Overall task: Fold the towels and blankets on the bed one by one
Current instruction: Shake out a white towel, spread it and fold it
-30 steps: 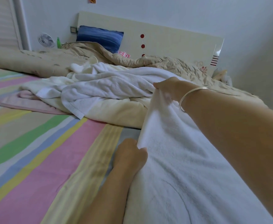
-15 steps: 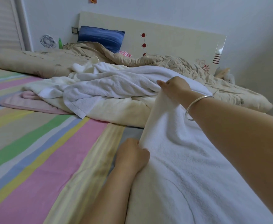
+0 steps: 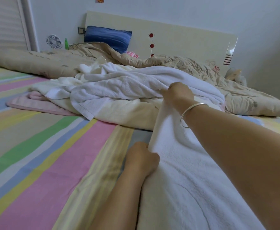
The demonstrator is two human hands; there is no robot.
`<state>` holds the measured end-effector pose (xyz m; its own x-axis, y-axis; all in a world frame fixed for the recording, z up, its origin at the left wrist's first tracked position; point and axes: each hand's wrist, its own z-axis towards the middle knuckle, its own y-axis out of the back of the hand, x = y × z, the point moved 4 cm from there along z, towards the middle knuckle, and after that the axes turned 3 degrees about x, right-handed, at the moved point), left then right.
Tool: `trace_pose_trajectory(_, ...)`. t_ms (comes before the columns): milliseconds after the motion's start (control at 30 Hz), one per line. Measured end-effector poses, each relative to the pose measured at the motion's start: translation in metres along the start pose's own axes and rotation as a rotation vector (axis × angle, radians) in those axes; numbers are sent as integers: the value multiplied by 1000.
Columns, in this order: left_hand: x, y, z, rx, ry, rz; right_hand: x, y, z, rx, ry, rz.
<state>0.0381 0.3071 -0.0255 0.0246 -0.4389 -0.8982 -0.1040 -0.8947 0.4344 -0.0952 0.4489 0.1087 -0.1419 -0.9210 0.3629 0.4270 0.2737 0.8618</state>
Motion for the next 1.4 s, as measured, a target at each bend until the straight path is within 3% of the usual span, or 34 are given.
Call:
trace_pose_trajectory(167,0,0,-1,-21,-20,1,-6,15,8,-88,-265,401)
trace_pose_trajectory(367,3,-1,1,-39,-6,28,-3,-1,5,277,-73,389)
trace_pose_trajectory(433,2,-1,2,-44,-3,54,-4,-2,2,358,-16,325)
trace_pose_trajectory(600,0,0,0,-58,5,67,-43,30,4,34,81,285)
trace_pose_trajectory(700,1,-1,1,-59,27,55,-87,40,-7,-6,100,113)
trace_pose_trajectory(867,5,-2,4,-36,46,7,-149,31,-25,106,128,-189)
trace_pose_trajectory(1033,7,-2,7,-57,38,19,-159,27,-32,176,169,-280)
trace_pose_trajectory(1300,5,-2,7,-63,24,18,-145,13,-38,360,251,-93)
trace_pose_trajectory(1400,5,-2,6,-62,20,18,-141,10,-41,355,237,-162)
